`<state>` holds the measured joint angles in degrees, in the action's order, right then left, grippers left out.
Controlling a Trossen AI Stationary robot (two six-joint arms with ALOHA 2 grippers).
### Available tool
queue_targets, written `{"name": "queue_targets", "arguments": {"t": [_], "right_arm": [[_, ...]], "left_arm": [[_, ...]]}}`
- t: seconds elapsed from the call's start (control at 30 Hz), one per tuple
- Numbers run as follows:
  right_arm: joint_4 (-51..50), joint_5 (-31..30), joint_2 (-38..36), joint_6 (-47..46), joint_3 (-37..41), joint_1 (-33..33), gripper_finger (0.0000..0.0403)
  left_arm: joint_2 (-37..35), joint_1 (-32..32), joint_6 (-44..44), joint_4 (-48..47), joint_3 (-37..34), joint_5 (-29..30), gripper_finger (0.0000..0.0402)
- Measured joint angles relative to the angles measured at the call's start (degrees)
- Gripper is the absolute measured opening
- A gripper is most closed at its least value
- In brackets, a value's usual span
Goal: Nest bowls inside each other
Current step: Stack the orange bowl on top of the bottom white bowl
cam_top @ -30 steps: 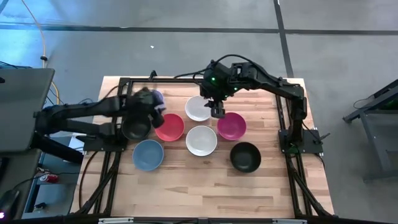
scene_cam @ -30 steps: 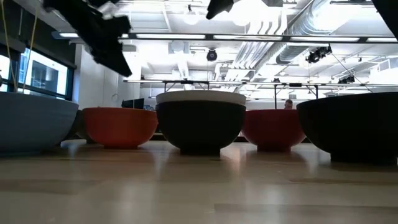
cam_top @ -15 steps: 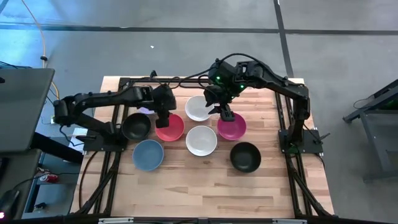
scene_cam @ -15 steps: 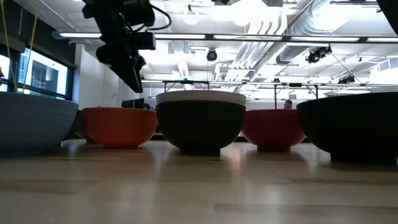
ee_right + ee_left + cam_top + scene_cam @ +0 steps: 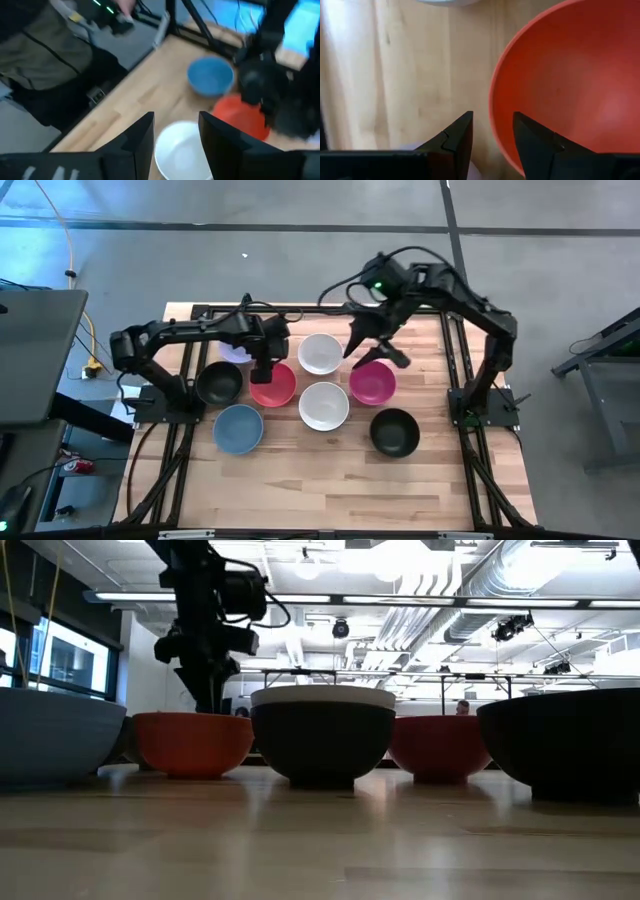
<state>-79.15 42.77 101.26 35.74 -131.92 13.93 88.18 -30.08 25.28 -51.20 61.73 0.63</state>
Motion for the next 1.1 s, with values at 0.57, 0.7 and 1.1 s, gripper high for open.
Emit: {"name": "queue_targets", "arguments": {"t": [0.57,0.7,1.1], "right_arm": [[3.0,1.8,-6.9,0.4,0.0,0.3,0.0147],[3.2,1.8,-6.9,0.3,0.0,0.3,0.0147],[3.3,1.8,-6.9,-0.3,0.0,0.3,0.0147]], "left_arm": [[1.1,-2.7,0.7,1.6,0.0,-6.0,0.0126],[1.1,-2.6,-0.1,1.6,0.0,-6.1,0.0126],[1.6,-2.8,-1.6,1.5,0.0,-7.7,0.0126]]}}
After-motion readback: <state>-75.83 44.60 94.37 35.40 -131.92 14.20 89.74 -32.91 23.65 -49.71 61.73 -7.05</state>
